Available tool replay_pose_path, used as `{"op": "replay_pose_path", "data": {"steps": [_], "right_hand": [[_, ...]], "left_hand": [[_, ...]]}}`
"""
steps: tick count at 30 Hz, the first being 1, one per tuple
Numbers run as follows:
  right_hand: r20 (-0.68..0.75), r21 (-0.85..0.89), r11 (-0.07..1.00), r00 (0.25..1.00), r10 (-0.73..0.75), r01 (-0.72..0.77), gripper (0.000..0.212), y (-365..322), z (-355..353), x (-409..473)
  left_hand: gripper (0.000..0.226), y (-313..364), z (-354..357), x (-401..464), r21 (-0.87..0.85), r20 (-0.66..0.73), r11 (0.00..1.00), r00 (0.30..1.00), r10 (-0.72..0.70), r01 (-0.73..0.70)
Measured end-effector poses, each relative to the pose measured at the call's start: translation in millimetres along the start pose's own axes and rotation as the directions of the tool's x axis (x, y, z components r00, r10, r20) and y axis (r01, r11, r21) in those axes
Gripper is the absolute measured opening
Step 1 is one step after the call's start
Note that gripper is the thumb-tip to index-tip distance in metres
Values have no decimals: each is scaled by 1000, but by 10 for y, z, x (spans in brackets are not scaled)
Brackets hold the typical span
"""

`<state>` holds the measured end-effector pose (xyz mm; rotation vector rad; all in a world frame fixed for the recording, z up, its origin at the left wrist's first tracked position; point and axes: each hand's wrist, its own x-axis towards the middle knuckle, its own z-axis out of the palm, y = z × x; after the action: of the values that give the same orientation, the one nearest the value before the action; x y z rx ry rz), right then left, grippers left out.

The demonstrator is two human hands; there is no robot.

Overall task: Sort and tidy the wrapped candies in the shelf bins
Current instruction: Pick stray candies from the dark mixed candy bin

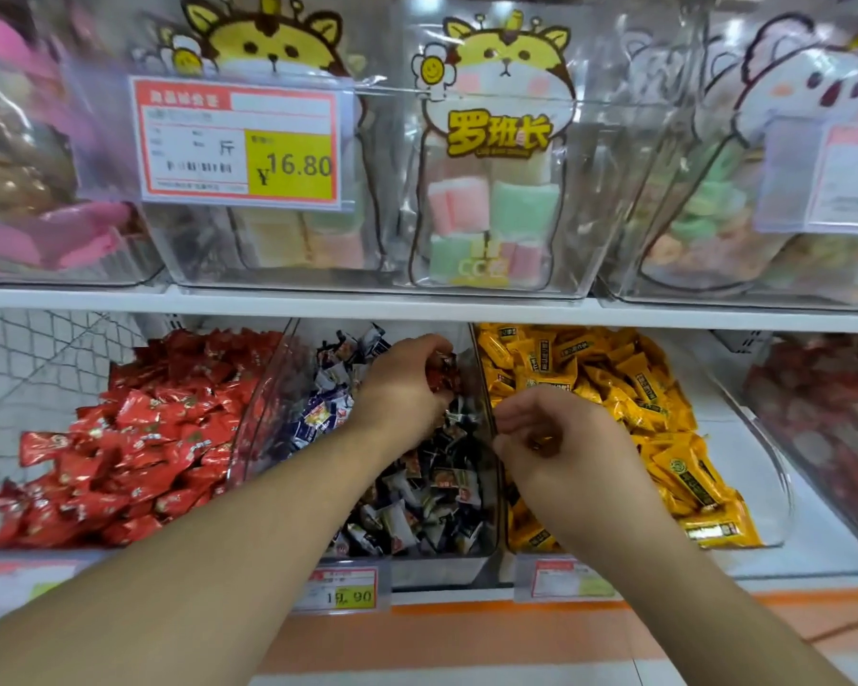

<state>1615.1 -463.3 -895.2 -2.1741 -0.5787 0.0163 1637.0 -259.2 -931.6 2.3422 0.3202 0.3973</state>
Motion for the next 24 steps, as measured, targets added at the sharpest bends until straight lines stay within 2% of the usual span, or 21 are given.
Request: {"op": "replay_pose_path", "data": {"steps": [4, 8, 11, 15, 18, 21, 24], "right_hand": [[9, 7, 1000, 1000, -1, 1, 18, -3, -2, -2], [11, 9, 1000, 1000, -8, 8, 17, 1, -14, 1], [15, 1, 1000, 1000, -5, 5, 17, -12, -16, 1], [14, -43, 999, 1000, -6, 6, 16, -29, -20, 1], [-5, -158, 987, 999, -34, 33, 25, -69, -33, 11], [-29, -296, 946, 988, -149, 134, 41, -185, -12, 13], [41, -303, 920, 968, -249, 250, 44, -349, 64, -35]], "left_hand": [[46, 32, 53, 61, 141, 84, 990, 996, 10, -22], [28, 55, 91, 73, 163, 52, 987, 999, -4, -4], [14, 22, 90, 44, 107, -16, 994, 1000, 7, -6], [11, 22, 8, -58, 41, -135, 997, 989, 66, -61], [9, 141, -170, -263, 2, -201, 996, 976, 84, -86], [11, 266, -402, -607, -148, -144, 988, 989, 27, -48], [14, 335, -631, -958, -312, -47, 950, 999, -26, 11]]}}
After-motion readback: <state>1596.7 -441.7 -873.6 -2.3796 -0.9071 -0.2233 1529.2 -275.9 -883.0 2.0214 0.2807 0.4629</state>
